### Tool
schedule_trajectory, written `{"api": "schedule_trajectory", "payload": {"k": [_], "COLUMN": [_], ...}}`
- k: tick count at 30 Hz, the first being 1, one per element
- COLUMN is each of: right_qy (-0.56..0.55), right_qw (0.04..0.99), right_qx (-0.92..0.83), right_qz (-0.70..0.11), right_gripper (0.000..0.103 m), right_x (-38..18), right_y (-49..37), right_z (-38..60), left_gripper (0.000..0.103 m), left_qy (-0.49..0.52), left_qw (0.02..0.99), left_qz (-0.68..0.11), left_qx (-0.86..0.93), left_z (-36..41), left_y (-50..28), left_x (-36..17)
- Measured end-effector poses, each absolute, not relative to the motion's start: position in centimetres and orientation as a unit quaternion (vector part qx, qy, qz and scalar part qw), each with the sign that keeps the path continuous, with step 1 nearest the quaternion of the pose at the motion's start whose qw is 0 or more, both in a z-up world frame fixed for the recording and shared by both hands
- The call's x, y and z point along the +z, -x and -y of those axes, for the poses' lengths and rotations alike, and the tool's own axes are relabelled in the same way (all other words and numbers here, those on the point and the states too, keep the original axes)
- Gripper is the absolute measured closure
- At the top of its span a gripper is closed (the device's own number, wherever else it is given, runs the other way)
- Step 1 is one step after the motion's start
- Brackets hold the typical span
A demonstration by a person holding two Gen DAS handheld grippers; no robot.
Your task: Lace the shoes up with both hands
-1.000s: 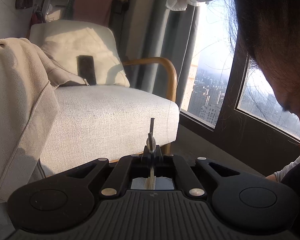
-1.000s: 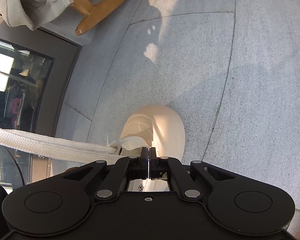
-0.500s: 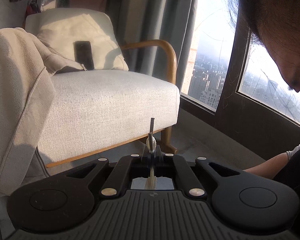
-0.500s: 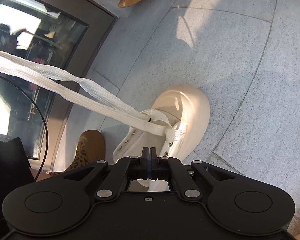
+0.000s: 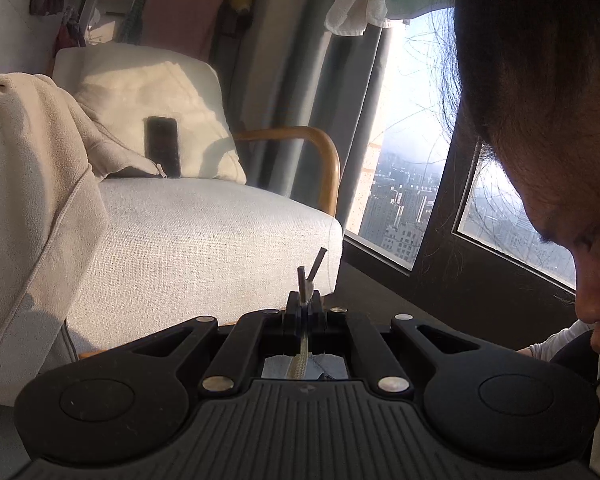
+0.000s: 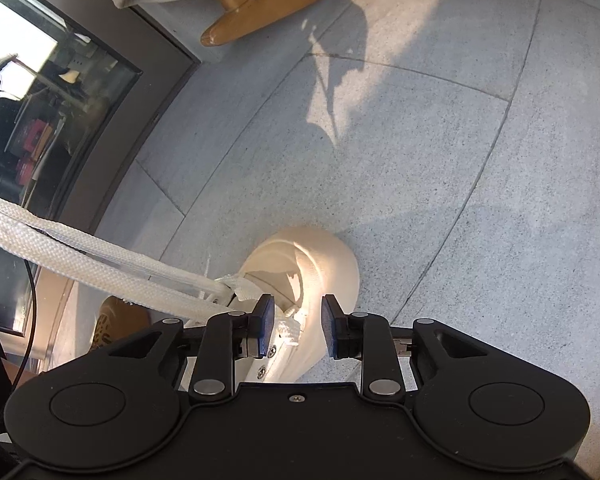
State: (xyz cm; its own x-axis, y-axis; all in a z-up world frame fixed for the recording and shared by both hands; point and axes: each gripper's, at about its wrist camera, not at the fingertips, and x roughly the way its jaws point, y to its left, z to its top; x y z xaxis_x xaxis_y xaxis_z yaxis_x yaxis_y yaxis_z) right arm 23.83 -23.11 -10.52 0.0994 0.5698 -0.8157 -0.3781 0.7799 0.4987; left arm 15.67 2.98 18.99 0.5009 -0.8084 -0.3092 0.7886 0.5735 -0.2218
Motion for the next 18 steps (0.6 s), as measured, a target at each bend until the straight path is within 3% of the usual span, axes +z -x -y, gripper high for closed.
{"api": "schedule_trajectory", "payload": {"k": [18], "right_qy": [0.017], "right_qw": [0.733], "right_qx": [0.334], "right_qz": [-0.592], "right_gripper": [0.078], "right_x": [-9.0], "right_y": [-19.1], "right_z": [20.2], "left_gripper": [0.101], "left_qy": [-0.002], "left_qw": [0.87], "left_qz": [-0.172], "left_qx": [-0.461], "left_z": [-1.5], "left_y": [-14.9], "left_x": [20.0]}}
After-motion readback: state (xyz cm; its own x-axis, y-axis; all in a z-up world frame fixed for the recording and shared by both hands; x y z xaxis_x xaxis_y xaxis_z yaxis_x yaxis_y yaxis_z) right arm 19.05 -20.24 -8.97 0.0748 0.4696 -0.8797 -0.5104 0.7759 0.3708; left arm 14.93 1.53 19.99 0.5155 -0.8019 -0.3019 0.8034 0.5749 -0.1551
